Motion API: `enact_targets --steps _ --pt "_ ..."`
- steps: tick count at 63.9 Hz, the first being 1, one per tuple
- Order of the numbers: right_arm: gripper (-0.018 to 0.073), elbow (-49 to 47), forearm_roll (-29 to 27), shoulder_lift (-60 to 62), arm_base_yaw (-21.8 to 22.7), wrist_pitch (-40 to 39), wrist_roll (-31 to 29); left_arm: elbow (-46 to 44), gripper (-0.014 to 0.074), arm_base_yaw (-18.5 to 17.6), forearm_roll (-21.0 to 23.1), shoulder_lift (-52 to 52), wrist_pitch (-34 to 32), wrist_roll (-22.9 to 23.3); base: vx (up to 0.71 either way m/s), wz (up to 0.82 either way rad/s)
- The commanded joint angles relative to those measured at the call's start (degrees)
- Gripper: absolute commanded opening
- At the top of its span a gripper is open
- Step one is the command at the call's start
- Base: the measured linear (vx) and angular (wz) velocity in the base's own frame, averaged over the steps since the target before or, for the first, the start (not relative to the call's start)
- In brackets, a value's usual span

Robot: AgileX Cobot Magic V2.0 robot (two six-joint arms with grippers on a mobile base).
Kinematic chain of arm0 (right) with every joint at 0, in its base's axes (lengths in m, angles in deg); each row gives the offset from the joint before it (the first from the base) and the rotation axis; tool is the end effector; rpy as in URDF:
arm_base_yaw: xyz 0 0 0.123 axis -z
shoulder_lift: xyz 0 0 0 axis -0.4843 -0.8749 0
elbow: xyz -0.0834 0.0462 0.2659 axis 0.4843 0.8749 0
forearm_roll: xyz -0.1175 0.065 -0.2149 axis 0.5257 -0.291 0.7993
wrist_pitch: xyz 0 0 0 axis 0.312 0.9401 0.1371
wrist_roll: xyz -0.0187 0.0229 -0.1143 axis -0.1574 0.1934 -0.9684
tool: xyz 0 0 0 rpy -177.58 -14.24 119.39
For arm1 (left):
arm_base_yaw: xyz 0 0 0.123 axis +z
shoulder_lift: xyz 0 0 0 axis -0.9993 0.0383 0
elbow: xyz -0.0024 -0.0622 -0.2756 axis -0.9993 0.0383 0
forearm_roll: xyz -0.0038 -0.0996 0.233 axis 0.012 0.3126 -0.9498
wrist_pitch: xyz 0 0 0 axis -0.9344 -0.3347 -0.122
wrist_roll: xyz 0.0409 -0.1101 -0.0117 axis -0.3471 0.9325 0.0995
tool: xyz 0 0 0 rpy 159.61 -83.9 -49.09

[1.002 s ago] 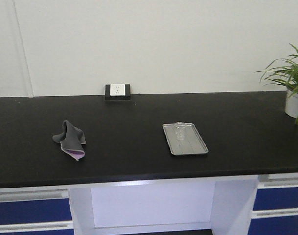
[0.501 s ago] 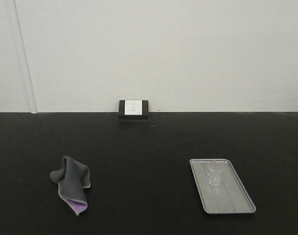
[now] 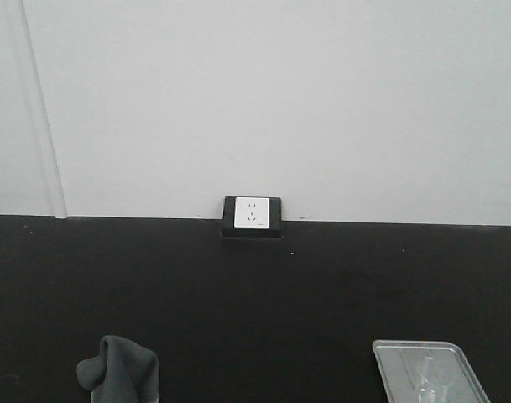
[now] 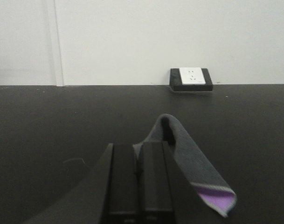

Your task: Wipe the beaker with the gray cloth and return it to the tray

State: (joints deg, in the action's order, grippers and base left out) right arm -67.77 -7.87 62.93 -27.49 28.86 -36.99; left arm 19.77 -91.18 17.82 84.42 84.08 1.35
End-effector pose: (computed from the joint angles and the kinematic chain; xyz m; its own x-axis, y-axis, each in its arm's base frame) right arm 0.0883 -0.0032 0.1952 -0.0174 0.0092 -0.9998 0.0337 0.9994 0.0086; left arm 0.0879 -0.0042 0.1953 -0.0244 -0.0932 -0.9953 0.0487 0.9944 -0.0943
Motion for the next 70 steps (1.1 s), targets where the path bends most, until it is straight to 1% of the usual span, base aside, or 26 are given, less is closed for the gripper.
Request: enact_targets --steps 1,32,70 --pt "-0.0011 0.3 0.7 0.3 0.0 -4.8 -0.1 1.6 -0.0003 0.2 0.3 -0.9 -4.5 0.4 0.3 0.11" --pt "-0.0011 0.3 0.7 0.3 0.0 -4.8 -0.1 1.6 -0.0003 0.2 0.3 -0.9 -4.5 0.4 0.21 0.01" --pt "-0.0011 0.3 0.7 0.3 0.0 -4.8 -0.1 1.6 -0.0003 0.2 0.3 -0.9 -4.5 0.4 0.05 -0.03"
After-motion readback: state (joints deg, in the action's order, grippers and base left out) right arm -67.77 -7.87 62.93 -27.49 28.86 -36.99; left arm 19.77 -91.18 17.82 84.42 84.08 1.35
